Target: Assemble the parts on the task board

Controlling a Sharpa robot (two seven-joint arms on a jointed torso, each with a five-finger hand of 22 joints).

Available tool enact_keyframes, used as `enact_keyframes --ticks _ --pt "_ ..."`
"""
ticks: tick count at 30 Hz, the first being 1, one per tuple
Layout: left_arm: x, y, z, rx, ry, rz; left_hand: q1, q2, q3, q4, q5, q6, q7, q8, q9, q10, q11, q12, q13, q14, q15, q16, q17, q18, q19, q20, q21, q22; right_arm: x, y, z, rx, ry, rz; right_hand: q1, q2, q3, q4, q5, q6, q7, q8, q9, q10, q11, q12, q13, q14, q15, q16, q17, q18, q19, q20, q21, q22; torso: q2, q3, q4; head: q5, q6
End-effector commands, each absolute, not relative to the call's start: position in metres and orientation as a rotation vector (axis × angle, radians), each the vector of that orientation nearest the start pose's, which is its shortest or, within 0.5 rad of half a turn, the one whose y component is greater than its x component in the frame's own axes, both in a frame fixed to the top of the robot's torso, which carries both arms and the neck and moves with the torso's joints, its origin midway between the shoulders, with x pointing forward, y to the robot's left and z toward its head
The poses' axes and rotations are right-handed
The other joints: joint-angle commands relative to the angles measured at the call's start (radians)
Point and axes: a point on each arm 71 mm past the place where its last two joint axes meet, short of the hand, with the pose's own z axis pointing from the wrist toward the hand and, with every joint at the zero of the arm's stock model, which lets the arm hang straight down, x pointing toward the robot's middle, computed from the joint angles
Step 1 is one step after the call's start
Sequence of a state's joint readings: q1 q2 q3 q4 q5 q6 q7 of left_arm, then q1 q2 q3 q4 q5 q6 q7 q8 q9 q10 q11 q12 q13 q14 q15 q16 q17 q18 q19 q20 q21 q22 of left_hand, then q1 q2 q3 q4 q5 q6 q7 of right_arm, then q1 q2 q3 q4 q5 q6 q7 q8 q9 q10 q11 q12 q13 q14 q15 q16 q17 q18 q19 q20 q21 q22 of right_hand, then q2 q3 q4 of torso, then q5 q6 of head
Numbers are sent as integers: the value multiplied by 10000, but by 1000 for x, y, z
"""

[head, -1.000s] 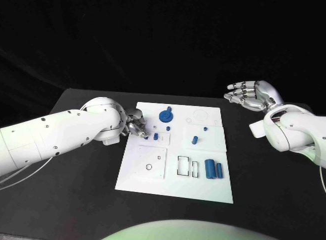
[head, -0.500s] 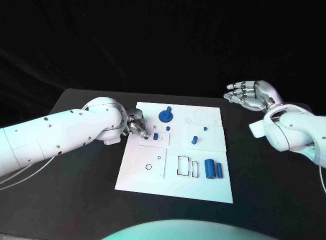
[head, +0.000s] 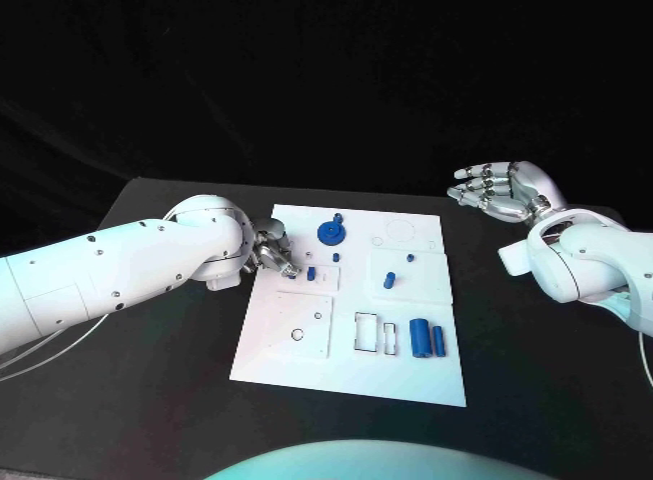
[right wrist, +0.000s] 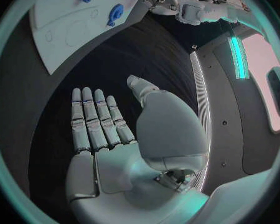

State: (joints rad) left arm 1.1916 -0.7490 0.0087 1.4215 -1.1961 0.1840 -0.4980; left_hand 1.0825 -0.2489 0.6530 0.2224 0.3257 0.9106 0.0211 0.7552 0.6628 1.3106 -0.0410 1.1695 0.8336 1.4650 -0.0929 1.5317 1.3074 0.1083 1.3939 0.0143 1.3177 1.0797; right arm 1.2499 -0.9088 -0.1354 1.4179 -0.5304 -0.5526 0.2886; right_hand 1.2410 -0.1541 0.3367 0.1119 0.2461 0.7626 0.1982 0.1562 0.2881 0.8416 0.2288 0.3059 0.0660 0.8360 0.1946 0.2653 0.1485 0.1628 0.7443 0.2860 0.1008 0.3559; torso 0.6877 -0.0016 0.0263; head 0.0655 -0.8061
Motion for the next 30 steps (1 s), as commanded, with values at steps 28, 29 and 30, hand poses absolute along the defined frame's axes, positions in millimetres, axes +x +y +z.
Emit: enact_keyframes --ticks 28,29,30 --pt "498 205 -210 -1647 22482 -4357 -753 -90 -2169 705 -119 -20 136 -113 -190 -250 52 -301 -501 759 -25 -28 1379 -78 -110 0 -147 -315 503 -281 -185 6429 14288 10000 -310 32 -411 223 254 -6 904 -42 -66 -95 0 85 -10 27 -19 -137 -97 1 -6 3 -108 -93 -10 7 1 -16 30" --pt "498 206 -209 -1788 22429 -4437 -787 -80 -2272 708 -156 -37 139 -111 -192 -272 54 -324 -539 756 -21 -33 1366 -73 -120 2 -165 -339 503 -281 -185 6431 14288 9998 -350 11 -494 264 342 -7 905 -45 -75 -101 0 91 -9 31 -17 -151 -113 -1 -2 3 -118 -109 -10 6 0 -17 34" --pt "498 206 -209 -1882 22395 -4487 -958 80 -2700 713 -681 -75 124 -93 -194 -334 61 -388 -648 743 -23 -55 1314 -68 -141 20 -204 -390 503 -281 -185 6432 14287 9997 -370 1 -539 286 363 -8 906 -47 -80 -106 1 93 -9 33 -16 -158 -120 -2 0 3 -122 -117 -11 6 -2 -20 45"
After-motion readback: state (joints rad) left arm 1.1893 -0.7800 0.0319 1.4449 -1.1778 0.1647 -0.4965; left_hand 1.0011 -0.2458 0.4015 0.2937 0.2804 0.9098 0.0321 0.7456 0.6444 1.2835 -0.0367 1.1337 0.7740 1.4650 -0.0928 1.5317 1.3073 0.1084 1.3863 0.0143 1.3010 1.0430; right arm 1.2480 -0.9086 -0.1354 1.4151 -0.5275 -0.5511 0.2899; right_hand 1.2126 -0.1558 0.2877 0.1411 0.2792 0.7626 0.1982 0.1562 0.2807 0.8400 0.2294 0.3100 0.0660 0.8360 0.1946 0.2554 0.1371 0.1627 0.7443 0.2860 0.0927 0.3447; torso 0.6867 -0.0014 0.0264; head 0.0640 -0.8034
